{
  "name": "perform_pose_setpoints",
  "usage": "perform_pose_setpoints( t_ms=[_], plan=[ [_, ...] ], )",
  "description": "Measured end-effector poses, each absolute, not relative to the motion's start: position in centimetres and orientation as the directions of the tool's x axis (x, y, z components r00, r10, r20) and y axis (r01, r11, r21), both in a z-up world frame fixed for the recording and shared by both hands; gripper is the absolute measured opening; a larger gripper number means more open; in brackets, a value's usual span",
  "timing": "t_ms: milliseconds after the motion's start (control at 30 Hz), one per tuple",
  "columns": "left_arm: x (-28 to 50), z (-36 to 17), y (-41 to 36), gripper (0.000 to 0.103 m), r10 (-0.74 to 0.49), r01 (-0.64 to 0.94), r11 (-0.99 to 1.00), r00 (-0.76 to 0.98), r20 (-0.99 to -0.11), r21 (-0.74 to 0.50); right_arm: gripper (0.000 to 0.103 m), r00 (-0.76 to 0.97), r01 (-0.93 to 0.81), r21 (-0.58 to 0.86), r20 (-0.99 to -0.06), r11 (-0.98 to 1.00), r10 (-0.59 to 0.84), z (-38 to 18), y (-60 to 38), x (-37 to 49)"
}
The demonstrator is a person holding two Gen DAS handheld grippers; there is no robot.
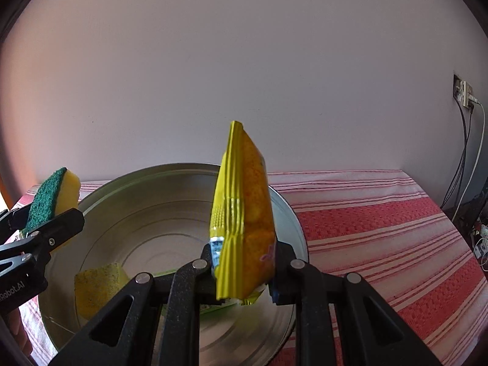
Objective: Organize objects
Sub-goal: 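Carry both items over the tin and open both tools to drop them inside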
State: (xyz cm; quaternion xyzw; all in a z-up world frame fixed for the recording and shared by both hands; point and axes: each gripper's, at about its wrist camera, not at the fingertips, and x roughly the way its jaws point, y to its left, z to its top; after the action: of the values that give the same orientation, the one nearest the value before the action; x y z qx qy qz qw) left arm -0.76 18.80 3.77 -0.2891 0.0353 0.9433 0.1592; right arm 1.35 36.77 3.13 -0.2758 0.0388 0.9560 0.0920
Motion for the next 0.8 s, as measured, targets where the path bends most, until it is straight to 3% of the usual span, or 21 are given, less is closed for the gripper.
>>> perform_pose_setpoints(
  t_ms=[467,533,600,700,800],
  plan=[
    [-1.5,2.0,20.6,0.071,0.2,-0.289,-0.956,-0.776,-0.598,0.055,0.024,-0.823,-0.131,0.059,-0.562,-0.99,0.076,2.3,36.3,0.1],
    [-1.4,2.1,20.7,0.077,0.197,-0.28,-0.959,-0.78,-0.594,0.049,0.04,-0.827,-0.122,0.068,-0.559,-0.99,0.063,2.6,35.9,0.5],
    [-1.4,2.7,20.5,0.09,0.202,-0.273,-0.961,-0.786,-0.585,0.036,0.066,-0.851,-0.13,0.056,-0.519,-0.99,0.082,3.2,35.6,1.3],
    [-0.9,3.3,19.5,0.101,0.199,-0.25,-0.968,-0.814,-0.545,0.02,0.077,-0.877,-0.155,0.029,-0.464,-0.987,0.125,4.1,35.1,2.4],
    [0.4,4.1,18.6,0.102,0.215,-0.249,-0.969,-0.837,-0.503,-0.001,0.082,-0.885,-0.16,0.068,-0.451,-0.985,0.113,4.3,35.3,2.8]
  ],
)
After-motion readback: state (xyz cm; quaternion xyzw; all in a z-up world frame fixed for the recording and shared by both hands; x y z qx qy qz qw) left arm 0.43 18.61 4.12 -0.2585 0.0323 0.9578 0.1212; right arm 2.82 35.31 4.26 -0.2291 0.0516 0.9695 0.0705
